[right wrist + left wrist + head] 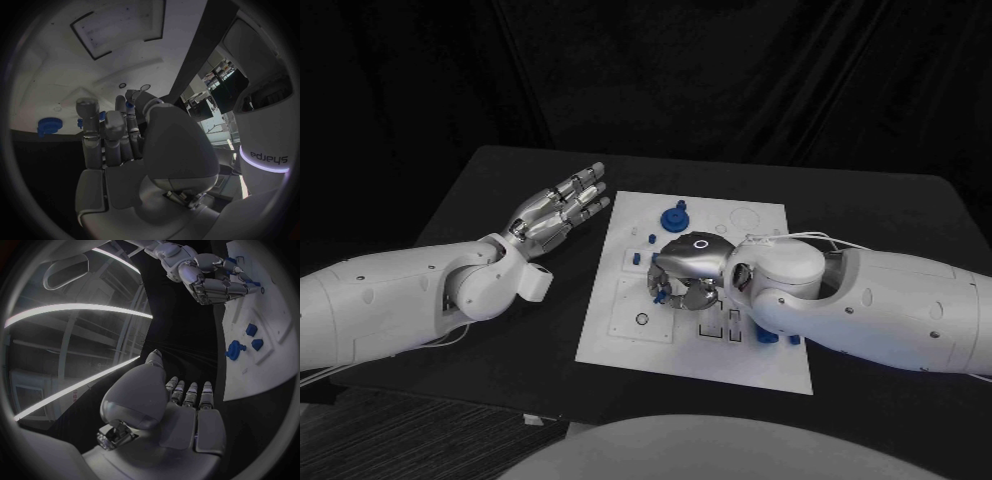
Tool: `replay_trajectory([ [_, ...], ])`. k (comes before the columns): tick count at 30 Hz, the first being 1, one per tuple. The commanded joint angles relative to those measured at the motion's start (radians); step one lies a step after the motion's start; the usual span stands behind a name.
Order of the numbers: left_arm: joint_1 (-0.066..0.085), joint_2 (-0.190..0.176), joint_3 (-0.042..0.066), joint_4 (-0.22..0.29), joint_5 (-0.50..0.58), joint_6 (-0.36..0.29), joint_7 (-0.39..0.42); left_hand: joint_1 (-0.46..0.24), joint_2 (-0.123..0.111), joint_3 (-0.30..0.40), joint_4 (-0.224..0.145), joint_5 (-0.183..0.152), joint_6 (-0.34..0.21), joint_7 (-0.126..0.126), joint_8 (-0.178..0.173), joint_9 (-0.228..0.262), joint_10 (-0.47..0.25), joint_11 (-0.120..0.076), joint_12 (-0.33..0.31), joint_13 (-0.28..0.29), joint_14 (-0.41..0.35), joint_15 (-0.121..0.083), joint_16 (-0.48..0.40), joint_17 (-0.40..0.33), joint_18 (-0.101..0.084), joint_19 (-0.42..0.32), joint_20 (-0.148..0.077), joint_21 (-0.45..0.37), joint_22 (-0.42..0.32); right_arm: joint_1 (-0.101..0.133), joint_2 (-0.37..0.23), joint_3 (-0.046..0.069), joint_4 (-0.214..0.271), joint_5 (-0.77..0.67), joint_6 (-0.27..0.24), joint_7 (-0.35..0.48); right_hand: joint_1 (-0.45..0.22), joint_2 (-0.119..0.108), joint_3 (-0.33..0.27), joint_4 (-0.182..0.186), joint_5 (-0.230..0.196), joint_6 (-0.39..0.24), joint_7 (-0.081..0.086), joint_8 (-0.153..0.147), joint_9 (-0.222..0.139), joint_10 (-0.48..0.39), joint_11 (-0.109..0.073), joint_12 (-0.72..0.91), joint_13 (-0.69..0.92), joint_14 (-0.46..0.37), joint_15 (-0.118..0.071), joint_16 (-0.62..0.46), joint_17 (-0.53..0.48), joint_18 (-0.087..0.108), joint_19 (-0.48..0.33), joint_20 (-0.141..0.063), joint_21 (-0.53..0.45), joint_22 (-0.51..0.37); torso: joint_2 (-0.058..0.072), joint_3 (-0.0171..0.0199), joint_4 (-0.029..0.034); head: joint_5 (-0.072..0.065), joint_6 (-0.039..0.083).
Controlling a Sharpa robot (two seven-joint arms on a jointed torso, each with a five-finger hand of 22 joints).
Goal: Assemble the parts on the task board
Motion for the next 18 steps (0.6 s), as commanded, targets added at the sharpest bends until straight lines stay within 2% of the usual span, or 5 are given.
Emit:
replay_trajectory([
  [1, -0.002, 0.003, 0.001, 0.000, 0.000, 0.018, 0.027, -0.006, 0.021, 0.013, 0.000, 0.014, 0.013, 0.002, -0.005, -0.001, 0.001, 0.015, 0.005, -0.009, 0.001, 0.010, -0.010, -0.010, -0.026, 0.009, 0.010, -0.017, -0.011, 0.007, 0.002, 0.001, 0.012, -0.096, 0.046, -0.065, -0.018, 0.020, 0.018, 0.015, 0.035, 0.032, -0.001, 0.020, 0.040, 0.011, -0.003, 0.009, 0.012, -0.011, 0.000, -0.017, -0.011, 0.027, -0.004, 0.000, -0.027, 0.077, 0.000, -0.0002, -0.0002, 0.001, 0.000],
  [3, -0.002, 0.004, 0.001, -0.001, 0.000, 0.019, 0.026, -0.006, 0.021, 0.013, 0.000, 0.014, 0.013, 0.002, -0.005, -0.001, 0.001, 0.015, 0.005, -0.009, 0.001, 0.010, -0.010, -0.010, -0.026, 0.009, 0.010, -0.017, -0.011, 0.015, 0.006, 0.001, 0.019, -0.136, 0.083, -0.084, -0.014, 0.016, 0.019, 0.009, 0.034, 0.032, 0.000, 0.017, 0.041, 0.011, -0.003, 0.006, 0.011, -0.011, -0.001, -0.016, -0.010, 0.027, -0.004, 0.000, -0.027, 0.077, 0.000, 0.0000, 0.0001, 0.001, 0.000],
  [8, -0.003, 0.005, 0.001, -0.003, 0.000, 0.020, 0.026, -0.006, 0.022, 0.013, 0.000, 0.015, 0.013, 0.002, -0.005, -0.001, 0.002, 0.018, 0.006, -0.009, 0.001, 0.010, -0.010, -0.010, -0.025, 0.009, 0.010, -0.017, -0.011, 0.026, 0.014, 0.001, 0.030, -0.202, 0.118, -0.106, -0.013, 0.012, 0.018, 0.005, 0.027, 0.033, 0.001, 0.015, 0.041, 0.014, -0.003, 0.005, 0.010, -0.014, 0.000, -0.019, -0.014, 0.027, -0.005, 0.000, -0.029, 0.077, 0.000, -0.0004, 0.0000, 0.004, 0.000],
  [18, -0.005, 0.006, 0.001, -0.006, 0.000, 0.024, 0.022, -0.005, 0.024, 0.014, -0.001, 0.016, 0.013, 0.002, -0.005, -0.001, 0.002, 0.025, 0.009, -0.008, 0.001, 0.009, -0.010, -0.010, -0.023, 0.009, 0.012, -0.017, -0.011, 0.032, 0.030, 0.001, 0.040, -0.304, 0.151, -0.134, -0.013, 0.010, 0.018, 0.002, 0.022, 0.036, 0.001, 0.013, 0.041, 0.019, -0.002, 0.003, 0.010, -0.016, 0.003, -0.024, -0.020, 0.028, -0.006, -0.003, -0.031, 0.077, -0.001, -0.0019, 0.0015, 0.010, 0.000],
])
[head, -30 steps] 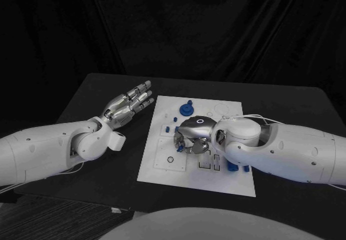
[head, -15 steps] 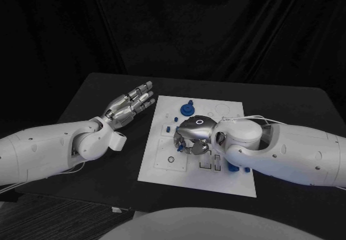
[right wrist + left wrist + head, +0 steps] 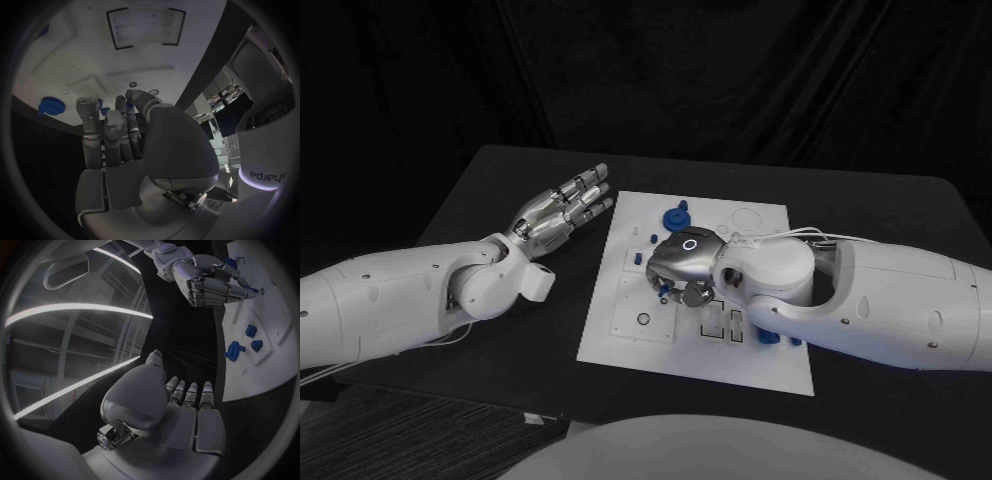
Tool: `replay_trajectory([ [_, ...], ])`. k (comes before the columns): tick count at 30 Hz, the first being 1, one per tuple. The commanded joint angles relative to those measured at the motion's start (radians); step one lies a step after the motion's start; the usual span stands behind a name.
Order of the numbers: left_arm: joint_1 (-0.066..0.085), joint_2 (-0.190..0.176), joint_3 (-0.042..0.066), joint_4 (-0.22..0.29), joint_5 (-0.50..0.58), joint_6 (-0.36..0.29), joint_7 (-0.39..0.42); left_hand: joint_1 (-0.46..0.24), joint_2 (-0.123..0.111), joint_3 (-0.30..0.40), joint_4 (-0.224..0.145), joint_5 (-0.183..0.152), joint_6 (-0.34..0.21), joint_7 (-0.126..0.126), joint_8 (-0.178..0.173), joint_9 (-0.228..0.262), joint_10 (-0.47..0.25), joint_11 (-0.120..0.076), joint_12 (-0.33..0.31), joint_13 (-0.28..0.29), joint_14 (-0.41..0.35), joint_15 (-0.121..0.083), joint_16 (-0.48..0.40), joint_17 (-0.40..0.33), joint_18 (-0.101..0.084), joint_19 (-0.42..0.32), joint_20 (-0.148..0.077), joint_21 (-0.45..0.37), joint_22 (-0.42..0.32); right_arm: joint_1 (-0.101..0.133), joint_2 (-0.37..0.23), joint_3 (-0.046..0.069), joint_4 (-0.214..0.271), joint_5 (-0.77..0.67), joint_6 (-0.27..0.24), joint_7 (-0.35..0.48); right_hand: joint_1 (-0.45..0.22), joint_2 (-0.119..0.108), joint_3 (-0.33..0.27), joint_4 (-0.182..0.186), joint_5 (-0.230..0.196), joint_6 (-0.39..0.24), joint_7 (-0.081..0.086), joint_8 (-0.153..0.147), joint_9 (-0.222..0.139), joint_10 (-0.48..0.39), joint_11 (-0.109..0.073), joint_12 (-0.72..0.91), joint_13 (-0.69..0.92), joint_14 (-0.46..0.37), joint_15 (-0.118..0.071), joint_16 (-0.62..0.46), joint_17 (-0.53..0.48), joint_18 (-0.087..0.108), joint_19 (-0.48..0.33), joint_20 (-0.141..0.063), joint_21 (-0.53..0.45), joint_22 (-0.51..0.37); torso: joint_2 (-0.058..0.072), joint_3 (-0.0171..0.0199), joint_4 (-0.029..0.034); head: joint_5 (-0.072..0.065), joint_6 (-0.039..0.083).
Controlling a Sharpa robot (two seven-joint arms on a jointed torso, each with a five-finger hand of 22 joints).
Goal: Assemble the parts on the task board
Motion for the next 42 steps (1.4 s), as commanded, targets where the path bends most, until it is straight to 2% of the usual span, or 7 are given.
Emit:
replay_trajectory([
  [1, -0.002, 0.001, 0.001, 0.000, 0.000, 0.014, 0.021, -0.009, 0.020, 0.014, -0.001, 0.016, 0.008, -0.003, -0.005, -0.001, -0.003, 0.009, 0.009, -0.008, 0.001, 0.009, -0.010, -0.010, -0.023, -0.001, 0.001, -0.017, -0.011, 0.002, 0.002, 0.000, 0.005, -0.089, 0.046, -0.049, -0.013, 0.011, 0.018, 0.002, 0.022, 0.036, 0.001, 0.019, 0.041, 0.019, -0.002, 0.003, 0.010, -0.005, 0.000, -0.024, -0.012, 0.028, -0.005, -0.003, -0.018, 0.077, 0.000, -0.0010, 0.0014, 0.002, 0.000],
  [20, -0.006, 0.002, 0.001, -0.001, 0.000, 0.023, 0.014, -0.005, 0.024, 0.016, -0.002, 0.021, 0.009, -0.002, -0.005, -0.001, -0.003, 0.016, 0.011, -0.008, 0.001, 0.008, -0.010, -0.010, -0.020, -0.001, 0.003, -0.017, -0.011, 0.002, 0.020, 0.000, 0.010, -0.105, 0.074, -0.047, -0.003, 0.008, 0.023, -0.012, 0.016, 0.037, 0.003, 0.009, 0.041, 0.020, -0.001, -0.007, 0.006, -0.015, 0.001, -0.037, -0.027, 0.030, -0.014, -0.006, -0.036, 0.075, 0.001, 0.0006, 0.0000, 0.006, 0.000],
  [35, -0.007, 0.001, 0.001, -0.002, 0.000, 0.027, 0.010, -0.003, 0.025, 0.016, -0.002, 0.023, 0.011, 0.001, -0.004, 0.000, -0.003, 0.017, 0.011, -0.008, 0.001, 0.008, -0.010, -0.010, -0.019, -0.001, 0.004, -0.017, -0.011, -0.001, 0.025, 0.000, 0.011, -0.106, 0.091, -0.048, 0.002, 0.006, 0.024, -0.022, 0.002, 0.039, 0.004, 0.001, 0.040, 0.027, -0.001, -0.011, 0.005, -0.023, 0.001, -0.049, -0.040, 0.031, -0.019, -0.006, -0.047, 0.073, 0.001, 0.0007, 0.0003, -0.001, 0.000],
  [42, -0.007, 0.002, 0.001, -0.002, 0.000, 0.030, 0.009, -0.001, 0.026, 0.017, -0.003, 0.024, 0.014, 0.006, -0.004, 0.000, -0.003, 0.016, 0.012, -0.008, 0.001, 0.009, -0.010, -0.010, -0.018, -0.001, 0.005, -0.017, -0.011, -0.004, 0.026, 0.000, 0.012, -0.106, 0.098, -0.048, 0.004, 0.005, 0.024, -0.025, 0.000, 0.039, 0.005, -0.003, 0.039, 0.028, 0.000, -0.013, 0.005, -0.026, 0.002, -0.054, -0.045, 0.032, -0.022, -0.007, -0.052, 0.073, 0.001, 0.0009, -0.0006, 0.001, 0.000],
])
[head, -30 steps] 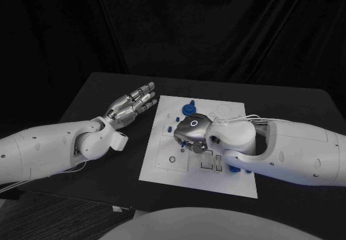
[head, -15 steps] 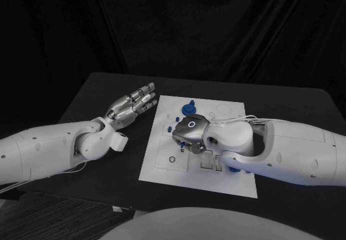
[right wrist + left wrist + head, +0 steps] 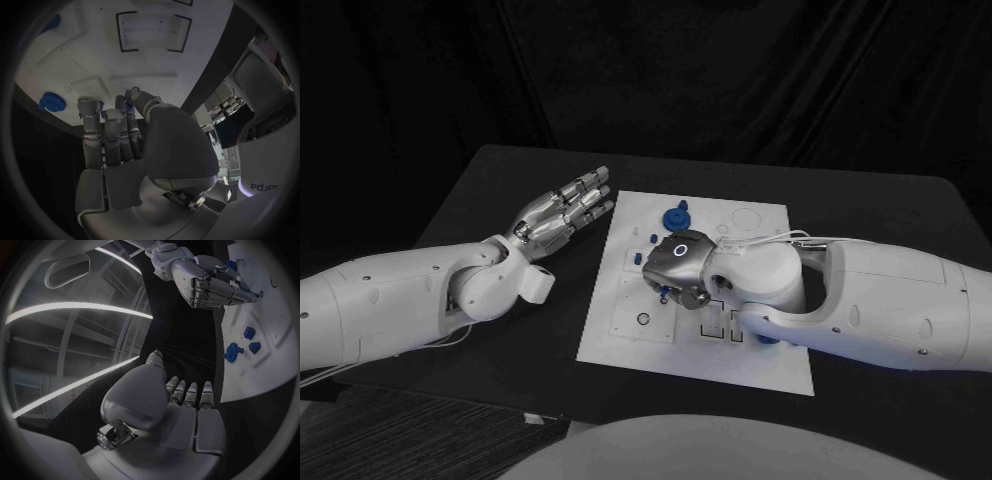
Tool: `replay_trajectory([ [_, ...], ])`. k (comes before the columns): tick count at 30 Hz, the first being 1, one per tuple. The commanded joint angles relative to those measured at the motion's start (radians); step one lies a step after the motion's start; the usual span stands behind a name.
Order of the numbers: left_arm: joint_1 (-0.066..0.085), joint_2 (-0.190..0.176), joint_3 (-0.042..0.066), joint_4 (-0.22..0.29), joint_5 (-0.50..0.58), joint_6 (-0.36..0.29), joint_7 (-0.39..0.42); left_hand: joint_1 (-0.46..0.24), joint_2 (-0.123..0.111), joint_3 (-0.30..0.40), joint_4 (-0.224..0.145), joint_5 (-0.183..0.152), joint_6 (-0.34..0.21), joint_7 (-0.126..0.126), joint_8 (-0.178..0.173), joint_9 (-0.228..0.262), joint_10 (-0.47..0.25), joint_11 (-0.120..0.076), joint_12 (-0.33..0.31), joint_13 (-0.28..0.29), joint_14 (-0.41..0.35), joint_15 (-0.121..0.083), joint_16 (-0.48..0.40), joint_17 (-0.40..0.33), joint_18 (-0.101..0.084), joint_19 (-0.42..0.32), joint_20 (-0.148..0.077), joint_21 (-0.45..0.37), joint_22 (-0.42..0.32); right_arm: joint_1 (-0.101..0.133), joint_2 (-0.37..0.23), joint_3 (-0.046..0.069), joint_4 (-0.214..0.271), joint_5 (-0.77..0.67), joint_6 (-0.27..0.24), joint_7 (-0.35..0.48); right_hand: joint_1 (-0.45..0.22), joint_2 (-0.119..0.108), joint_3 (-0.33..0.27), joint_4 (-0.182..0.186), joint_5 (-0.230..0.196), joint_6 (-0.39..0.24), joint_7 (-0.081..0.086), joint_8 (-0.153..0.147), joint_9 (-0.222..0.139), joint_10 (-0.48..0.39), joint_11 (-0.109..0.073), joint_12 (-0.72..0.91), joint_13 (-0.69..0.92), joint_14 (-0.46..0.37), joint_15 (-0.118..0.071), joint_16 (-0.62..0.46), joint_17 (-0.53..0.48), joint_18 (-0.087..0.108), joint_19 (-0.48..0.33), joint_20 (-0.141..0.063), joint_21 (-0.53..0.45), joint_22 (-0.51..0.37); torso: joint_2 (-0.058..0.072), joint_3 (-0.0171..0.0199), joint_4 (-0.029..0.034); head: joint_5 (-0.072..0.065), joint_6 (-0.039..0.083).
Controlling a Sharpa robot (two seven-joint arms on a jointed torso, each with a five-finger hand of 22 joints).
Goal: Assemble the parts on the task board
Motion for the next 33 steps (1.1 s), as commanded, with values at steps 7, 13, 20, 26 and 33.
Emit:
replay_trajectory([
  [7, -0.002, 0.001, 0.001, 0.001, 0.000, 0.018, 0.010, -0.005, 0.021, 0.018, -0.003, 0.013, 0.009, 0.002, -0.004, 0.000, -0.003, 0.006, 0.012, -0.008, 0.001, 0.009, -0.010, -0.010, -0.018, -0.001, 0.006, -0.017, -0.011, -0.007, 0.001, 0.000, 0.005, -0.014, 0.019, -0.018, 0.004, 0.005, 0.010, -0.012, -0.002, 0.037, 0.006, 0.001, 0.038, 0.015, -0.003, -0.014, 0.005, -0.009, -0.001, -0.013, -0.012, 0.032, -0.005, 0.000, -0.021, 0.072, 0.001, -0.0003, -0.0006, 0.002, 0.000],
  [13, -0.002, 0.003, 0.001, 0.000, 0.000, 0.021, 0.010, -0.005, 0.021, 0.018, -0.003, 0.013, 0.009, 0.002, -0.004, 0.000, -0.003, 0.006, 0.012, -0.008, 0.001, 0.009, -0.010, -0.010, -0.018, -0.001, 0.006, -0.017, -0.011, -0.007, -0.001, 0.000, 0.007, -0.014, 0.019, -0.016, 0.004, 0.004, 0.010, -0.013, -0.003, 0.037, 0.006, 0.000, 0.038, 0.015, -0.003, -0.014, 0.005, -0.010, -0.001, -0.014, -0.013, 0.032, -0.005, 0.000, -0.020, 0.072, 0.000, -0.0001, 0.0000, 0.003, 0.000],
  [20, -0.004, 0.005, 0.001, -0.002, 0.000, 0.024, 0.008, -0.004, 0.021, 0.018, -0.003, 0.013, 0.010, 0.004, -0.004, 0.000, -0.003, 0.006, 0.011, -0.008, 0.001, 0.010, -0.010, -0.010, -0.017, -0.001, 0.007, -0.017, -0.011, -0.009, -0.002, 0.000, 0.008, -0.014, 0.018, -0.014, 0.006, 0.004, 0.011, -0.015, -0.004, 0.036, 0.006, -0.003, 0.037, 0.016, -0.003, -0.014, 0.005, -0.011, -0.001, -0.015, -0.014, 0.032, -0.006, 0.000, -0.022, 0.072, 0.000, -0.0002, 0.0001, 0.001, 0.000],
  [26, -0.007, 0.005, 0.001, -0.003, 0.000, 0.026, 0.007, -0.004, 0.021, 0.018, -0.003, 0.014, 0.010, 0.005, -0.004, 0.000, -0.003, 0.005, 0.012, -0.008, 0.001, 0.010, -0.010, -0.010, -0.017, -0.001, 0.007, -0.017, -0.011, -0.010, -0.002, 0.000, 0.009, -0.014, 0.021, -0.014, 0.007, 0.003, 0.011, -0.017, -0.005, 0.035, 0.005, -0.005, 0.036, 0.017, -0.004, -0.015, 0.006, -0.011, -0.001, -0.016, -0.014, 0.032, -0.007, 0.000, -0.023, 0.072, 0.000, -0.0001, -0.0003, 0.002, 0.000],
  [33, -0.009, 0.005, 0.001, -0.003, 0.000, 0.028, 0.007, -0.004, 0.021, 0.018, -0.003, 0.014, 0.010, 0.005, -0.004, 0.000, -0.003, 0.005, 0.012, -0.008, 0.001, 0.010, -0.010, -0.010, -0.017, -0.001, 0.007, -0.017, -0.011, -0.012, -0.003, 0.000, 0.009, -0.014, 0.024, -0.014, 0.009, 0.003, 0.012, -0.020, -0.006, 0.034, 0.005, -0.008, 0.036, 0.017, -0.004, -0.015, 0.006, -0.013, -0.001, -0.019, -0.018, 0.033, -0.009, 0.000, -0.027, 0.071, 0.000, -0.0002, 0.0001, 0.004, 0.000],
])
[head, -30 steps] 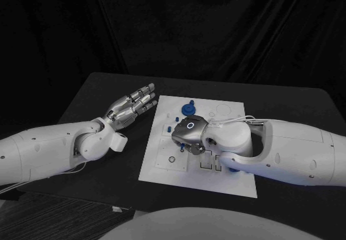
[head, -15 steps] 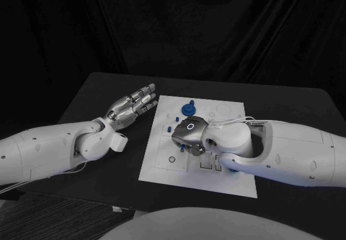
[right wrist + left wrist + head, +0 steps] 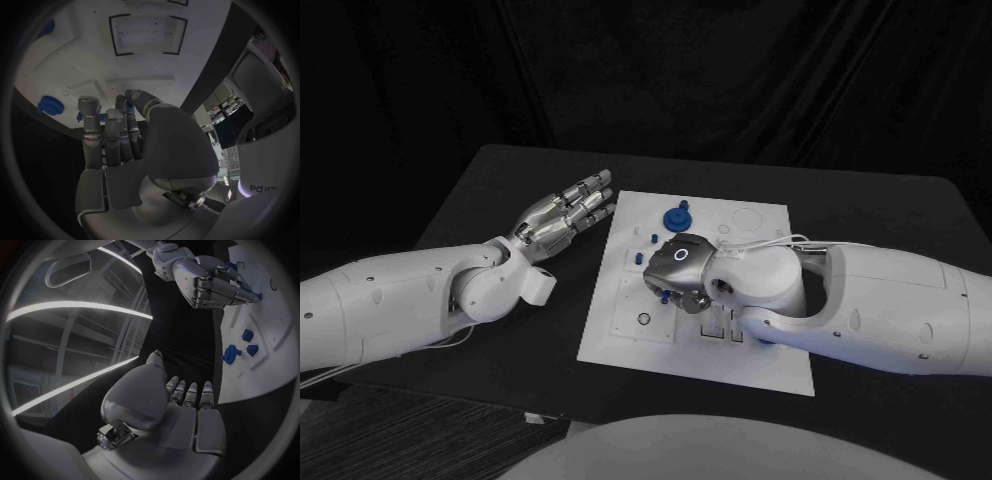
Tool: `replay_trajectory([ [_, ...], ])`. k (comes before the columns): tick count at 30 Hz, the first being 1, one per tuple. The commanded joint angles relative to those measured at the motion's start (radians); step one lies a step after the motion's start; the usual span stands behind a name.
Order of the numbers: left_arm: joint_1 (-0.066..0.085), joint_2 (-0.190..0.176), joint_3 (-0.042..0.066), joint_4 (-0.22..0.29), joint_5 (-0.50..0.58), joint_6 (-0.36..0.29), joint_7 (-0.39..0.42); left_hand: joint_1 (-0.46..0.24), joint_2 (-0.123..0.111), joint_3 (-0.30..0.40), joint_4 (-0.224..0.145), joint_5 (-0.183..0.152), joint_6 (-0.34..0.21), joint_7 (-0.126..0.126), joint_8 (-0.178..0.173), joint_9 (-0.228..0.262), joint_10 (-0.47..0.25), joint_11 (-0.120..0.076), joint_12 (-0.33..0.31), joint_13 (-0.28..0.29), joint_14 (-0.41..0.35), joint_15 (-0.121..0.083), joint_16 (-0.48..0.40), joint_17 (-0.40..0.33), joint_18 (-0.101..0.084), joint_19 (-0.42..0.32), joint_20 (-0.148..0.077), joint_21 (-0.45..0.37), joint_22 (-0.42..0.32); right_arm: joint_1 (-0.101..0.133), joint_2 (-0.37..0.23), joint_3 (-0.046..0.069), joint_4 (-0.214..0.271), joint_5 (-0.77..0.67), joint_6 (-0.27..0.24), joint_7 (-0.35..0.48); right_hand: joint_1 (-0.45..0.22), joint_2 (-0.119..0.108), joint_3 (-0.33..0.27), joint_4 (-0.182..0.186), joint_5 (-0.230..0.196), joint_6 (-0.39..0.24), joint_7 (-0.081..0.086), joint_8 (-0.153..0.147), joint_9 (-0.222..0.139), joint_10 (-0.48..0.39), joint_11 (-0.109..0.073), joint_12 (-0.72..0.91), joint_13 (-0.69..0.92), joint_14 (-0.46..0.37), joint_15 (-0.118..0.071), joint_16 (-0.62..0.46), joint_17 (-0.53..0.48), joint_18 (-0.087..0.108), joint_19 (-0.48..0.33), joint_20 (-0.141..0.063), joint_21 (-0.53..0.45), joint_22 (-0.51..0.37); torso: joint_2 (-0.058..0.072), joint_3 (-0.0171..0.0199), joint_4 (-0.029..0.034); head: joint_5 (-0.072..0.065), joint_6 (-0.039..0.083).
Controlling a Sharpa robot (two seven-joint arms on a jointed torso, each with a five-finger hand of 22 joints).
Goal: Assemble the parts on the task board
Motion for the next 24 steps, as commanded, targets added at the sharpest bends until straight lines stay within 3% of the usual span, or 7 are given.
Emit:
replay_trajectory([
  [1, -0.002, 0.002, 0.001, 0.001, 0.000, 0.015, 0.009, -0.006, 0.019, 0.018, -0.003, 0.014, 0.004, 0.000, -0.004, 0.000, -0.004, 0.005, 0.012, -0.008, 0.001, 0.010, -0.010, -0.008, -0.017, -0.001, 0.007, -0.017, -0.011, -0.003, -0.001, 0.001, 0.004, -0.012, 0.012, -0.014, 0.010, 0.003, 0.023, -0.010, -0.006, 0.034, 0.005, -0.003, 0.034, 0.009, -0.001, -0.016, 0.006, -0.009, 0.003, -0.019, -0.012, 0.033, -0.008, 0.002, -0.027, 0.071, 0.000, 0.0000, 0.0004, 0.000, 0.000],
  [20, -0.005, 0.005, 0.001, -0.003, 0.000, 0.018, 0.006, 0.000, 0.020, 0.020, -0.003, 0.016, 0.012, 0.015, -0.002, 0.001, -0.004, -0.001, 0.012, -0.008, 0.001, 0.014, -0.010, -0.008, -0.015, -0.001, 0.012, -0.017, -0.011, -0.004, -0.003, 0.001, 0.007, -0.012, 0.017, -0.014, 0.014, 0.002, 0.024, -0.018, -0.007, 0.031, 0.006, -0.014, 0.031, 0.005, 0.000, -0.021, 0.006, -0.017, 0.004, -0.030, -0.023, 0.034, -0.015, 0.001, -0.039, 0.070, 0.000, 0.0002, -0.0002, -0.002, 0.000],
  [24, -0.006, 0.006, 0.001, -0.004, 0.000, 0.019, 0.005, 0.001, 0.021, 0.020, -0.003, 0.017, 0.016, 0.018, -0.001, 0.002, -0.004, -0.002, 0.012, -0.008, 0.001, 0.014, -0.010, -0.008, -0.015, -0.001, 0.012, -0.017, -0.011, -0.004, -0.003, 0.001, 0.006, -0.012, 0.014, -0.011, 0.006, 0.005, 0.023, -0.018, -0.038, 0.008, 0.007, -0.039, 0.022, 0.003, -0.001, -0.028, 0.007, -0.018, 0.005, -0.032, -0.026, 0.034, -0.018, 0.003, -0.043, 0.069, 0.000, 0.0002, -0.0001, -0.001, 0.000],
])
